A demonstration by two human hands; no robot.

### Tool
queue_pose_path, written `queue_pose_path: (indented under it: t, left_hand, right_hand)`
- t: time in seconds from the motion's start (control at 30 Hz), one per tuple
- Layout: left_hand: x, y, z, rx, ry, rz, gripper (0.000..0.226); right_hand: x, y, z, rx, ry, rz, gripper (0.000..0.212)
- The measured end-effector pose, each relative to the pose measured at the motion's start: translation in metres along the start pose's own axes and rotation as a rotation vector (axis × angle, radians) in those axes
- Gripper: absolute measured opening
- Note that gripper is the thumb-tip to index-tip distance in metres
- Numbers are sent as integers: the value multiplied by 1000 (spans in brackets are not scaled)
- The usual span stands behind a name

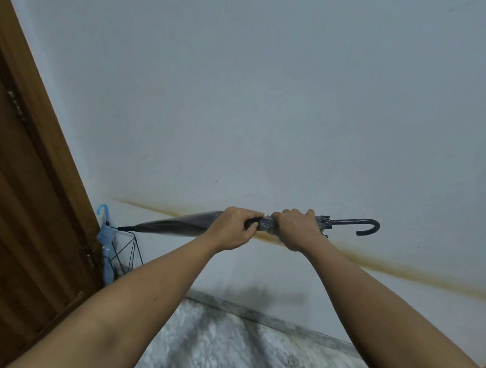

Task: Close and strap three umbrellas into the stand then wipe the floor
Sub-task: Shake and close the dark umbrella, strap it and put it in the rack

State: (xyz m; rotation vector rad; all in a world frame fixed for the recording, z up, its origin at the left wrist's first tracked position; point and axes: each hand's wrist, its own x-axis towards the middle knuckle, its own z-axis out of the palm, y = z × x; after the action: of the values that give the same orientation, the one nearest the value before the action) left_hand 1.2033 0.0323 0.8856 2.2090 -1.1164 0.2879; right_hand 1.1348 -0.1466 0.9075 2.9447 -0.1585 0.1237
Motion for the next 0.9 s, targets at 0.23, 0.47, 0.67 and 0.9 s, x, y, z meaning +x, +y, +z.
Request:
queue_pose_path:
  t: [0.23, 0.47, 0.67, 0.9]
  left_hand:
    - [6, 2, 1, -58, 58, 31, 12]
    - [12, 2, -8, -195, -56, -195, 13]
    - [12, 5, -3, -236, -19, -261, 11]
    - [13, 9, 0, -288, 53, -258, 9]
  right_hand:
    - [0, 5, 8, 104, 101, -32, 14]
    - [-4, 8, 6, 126, 48, -47, 18]
    - [-6, 7, 10, 136, -31, -55, 15]
    - [-6, 14, 5, 372, -163, 38, 14]
